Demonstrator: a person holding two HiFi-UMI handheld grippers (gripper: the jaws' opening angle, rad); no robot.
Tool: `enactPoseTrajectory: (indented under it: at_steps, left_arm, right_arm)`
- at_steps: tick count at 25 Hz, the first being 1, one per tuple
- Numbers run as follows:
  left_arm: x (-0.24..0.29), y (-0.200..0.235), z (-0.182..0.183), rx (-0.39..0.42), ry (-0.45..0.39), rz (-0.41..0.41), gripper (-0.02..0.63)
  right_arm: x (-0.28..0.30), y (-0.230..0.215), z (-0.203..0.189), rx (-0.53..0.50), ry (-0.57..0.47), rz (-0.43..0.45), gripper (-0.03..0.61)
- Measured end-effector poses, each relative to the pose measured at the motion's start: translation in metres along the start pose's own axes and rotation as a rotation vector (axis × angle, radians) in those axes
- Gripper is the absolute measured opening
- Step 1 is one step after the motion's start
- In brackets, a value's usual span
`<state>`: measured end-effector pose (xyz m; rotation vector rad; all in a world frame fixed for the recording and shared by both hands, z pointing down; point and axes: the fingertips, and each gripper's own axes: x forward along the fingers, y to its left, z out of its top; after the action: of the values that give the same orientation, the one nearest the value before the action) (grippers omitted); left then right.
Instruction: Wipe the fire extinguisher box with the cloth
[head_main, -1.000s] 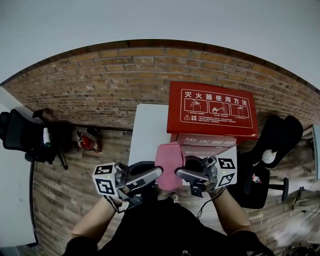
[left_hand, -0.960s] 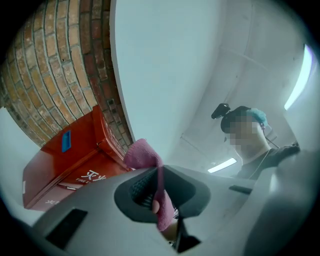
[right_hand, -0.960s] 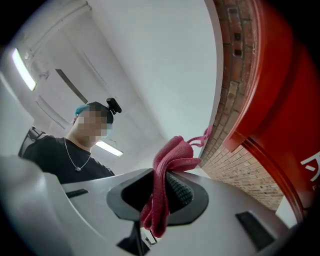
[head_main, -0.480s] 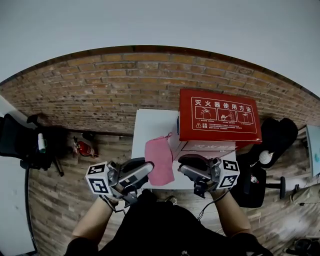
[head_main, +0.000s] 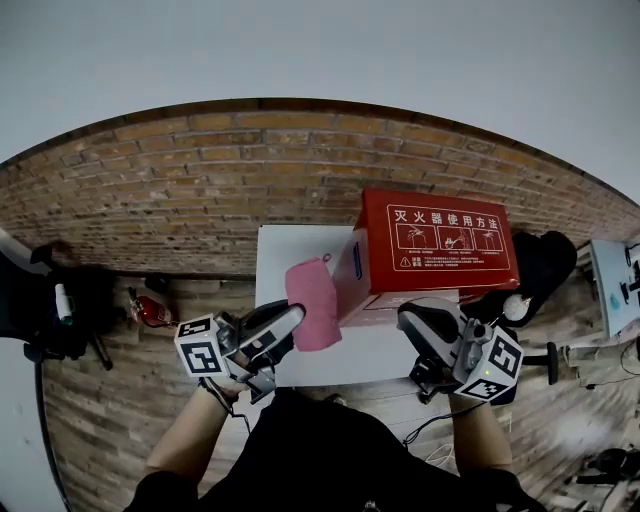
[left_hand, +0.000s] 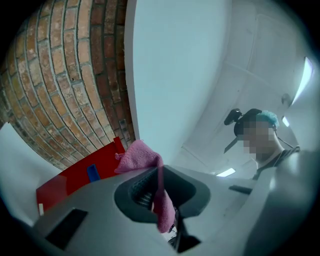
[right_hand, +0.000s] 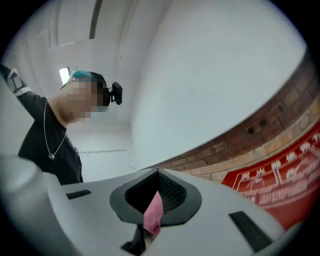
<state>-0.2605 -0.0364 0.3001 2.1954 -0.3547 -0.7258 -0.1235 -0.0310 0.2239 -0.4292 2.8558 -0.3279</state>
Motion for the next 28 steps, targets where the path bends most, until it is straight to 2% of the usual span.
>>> enactPoseTrajectory:
  at_steps: [4,8,12,15,20,25,28]
  left_arm:
    - [0.001,0.025,0.010,-0.063,0.002,0.000,0.058]
    - [0.005,0.047,0.024,-0.117,-0.004,-0.017,0.058]
    - [0.010,0.064,0.038,-0.154,0.003,-0.032,0.057]
    - [0.017,0.072,0.047,-0.176,0.006,-0.048,0.057]
    - [0.034,0.087,0.051,-0.203,0.005,-0.046,0.057]
    - [0.052,0.103,0.054,-0.237,-0.024,-0.048,0.057]
    - [0.060,0.112,0.054,-0.260,-0.049,-0.044,0.055]
  right_arm:
    - [0.005,-0.019,0.042,-0.200,0.024,-0.112,0.020]
    - [0.006,-0.066,0.067,-0.353,0.060,-0.293,0.020]
    - [0.002,-0.116,0.077,-0.526,0.176,-0.506,0.020]
    - [-0.001,-0.147,0.077,-0.662,0.294,-0.613,0.020]
    - [-0.010,-0.188,0.077,-0.750,0.375,-0.705,0.020]
    - [-0.001,-0.215,0.073,-0.858,0.465,-0.700,0.020]
    - [0.007,-0.233,0.062,-0.960,0.560,-0.698,0.020]
